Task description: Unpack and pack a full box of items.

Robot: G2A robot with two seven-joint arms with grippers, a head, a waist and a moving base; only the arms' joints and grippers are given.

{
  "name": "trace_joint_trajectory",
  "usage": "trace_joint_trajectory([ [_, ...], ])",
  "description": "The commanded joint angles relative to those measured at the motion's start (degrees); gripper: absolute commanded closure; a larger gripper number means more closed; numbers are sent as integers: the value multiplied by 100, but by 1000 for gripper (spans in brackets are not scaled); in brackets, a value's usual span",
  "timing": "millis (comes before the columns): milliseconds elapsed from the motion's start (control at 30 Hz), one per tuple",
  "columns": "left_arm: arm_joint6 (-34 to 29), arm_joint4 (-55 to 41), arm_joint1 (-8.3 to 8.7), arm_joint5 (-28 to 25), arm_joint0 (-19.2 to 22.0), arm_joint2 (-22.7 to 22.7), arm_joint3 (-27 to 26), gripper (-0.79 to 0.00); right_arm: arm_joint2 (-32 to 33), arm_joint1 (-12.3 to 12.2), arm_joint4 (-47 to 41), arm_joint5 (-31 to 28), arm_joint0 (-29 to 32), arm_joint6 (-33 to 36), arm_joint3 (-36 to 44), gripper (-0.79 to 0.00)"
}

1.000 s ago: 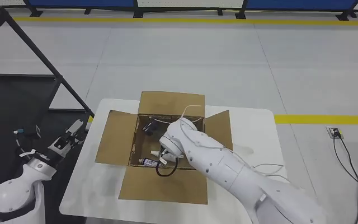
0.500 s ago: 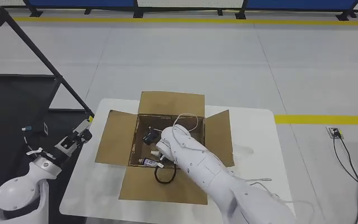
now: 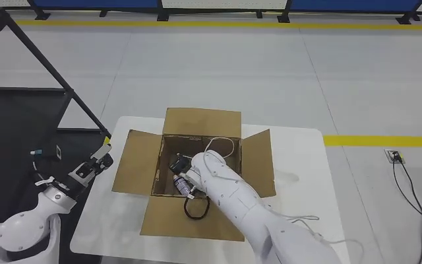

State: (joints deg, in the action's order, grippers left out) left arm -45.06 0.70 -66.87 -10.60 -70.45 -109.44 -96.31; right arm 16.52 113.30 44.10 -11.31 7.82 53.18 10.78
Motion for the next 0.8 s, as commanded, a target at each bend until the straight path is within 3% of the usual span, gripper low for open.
trace_joint_trajectory([
  [0, -1, 1, -1, 1, 2, -1, 2, -785, 0, -2, -2, 1, -1, 3, 4, -573],
  [300, -1, 1, -1, 1, 2, -1, 2, -785, 0, -2, -2, 1, -1, 3, 4, -650],
  [367, -1, 1, -1, 1, 2, -1, 2, -785, 0, -2, -2, 1, -1, 3, 4, -625],
  [467, -24, -1, -1, -74, -99, 143, -252, -785, 123, -28, -156, 85, -59, -538, -183, -576],
  [533, 21, 10, 8, -100, -168, 172, -322, -785, 158, -37, -176, -27, -77, -655, -210, -446],
  [567, 33, 16, 13, -106, -188, 186, -343, -785, 181, -43, -198, -101, -90, -697, -217, -480],
  [600, 44, 21, 19, -110, -200, 201, -358, -785, 202, -51, -217, -189, -106, -739, -226, -576],
  [633, 61, 21, 25, -107, -204, 216, -363, -785, 223, -60, -233, -267, -125, -799, -233, -763],
  [767, 122, 34, 48, -71, -174, 287, -353, -785, 258, -81, -207, -431, -151, -850, -228, -785],
])
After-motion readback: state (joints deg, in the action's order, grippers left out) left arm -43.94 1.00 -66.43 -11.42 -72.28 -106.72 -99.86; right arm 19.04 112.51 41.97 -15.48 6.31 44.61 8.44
